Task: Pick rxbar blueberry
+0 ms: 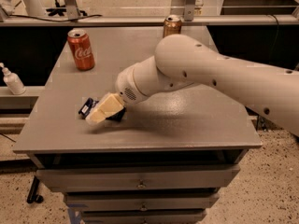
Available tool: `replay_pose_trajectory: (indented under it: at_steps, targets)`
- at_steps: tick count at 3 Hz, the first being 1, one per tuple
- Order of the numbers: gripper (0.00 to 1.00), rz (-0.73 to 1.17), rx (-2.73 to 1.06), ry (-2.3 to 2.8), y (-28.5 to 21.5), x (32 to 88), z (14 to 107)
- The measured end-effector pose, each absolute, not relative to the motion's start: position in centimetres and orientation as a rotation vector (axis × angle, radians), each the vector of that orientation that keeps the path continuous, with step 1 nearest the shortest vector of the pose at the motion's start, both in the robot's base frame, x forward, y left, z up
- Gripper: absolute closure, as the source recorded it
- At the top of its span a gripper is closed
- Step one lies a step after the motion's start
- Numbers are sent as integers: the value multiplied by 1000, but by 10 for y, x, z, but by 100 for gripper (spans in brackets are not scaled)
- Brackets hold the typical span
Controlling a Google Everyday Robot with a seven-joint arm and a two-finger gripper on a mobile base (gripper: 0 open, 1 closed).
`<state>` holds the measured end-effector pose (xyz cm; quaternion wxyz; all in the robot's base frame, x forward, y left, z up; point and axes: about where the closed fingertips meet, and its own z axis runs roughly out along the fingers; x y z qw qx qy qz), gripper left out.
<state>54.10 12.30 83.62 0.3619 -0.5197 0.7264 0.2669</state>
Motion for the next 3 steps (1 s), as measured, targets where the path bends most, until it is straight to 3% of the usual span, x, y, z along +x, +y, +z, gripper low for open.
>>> replay_pose_trajectory:
  at_steps: [2,3]
  targets:
    - [42,639,-1351,1852,125,539,837]
    - [73,629,-1342,1854,123,536,835]
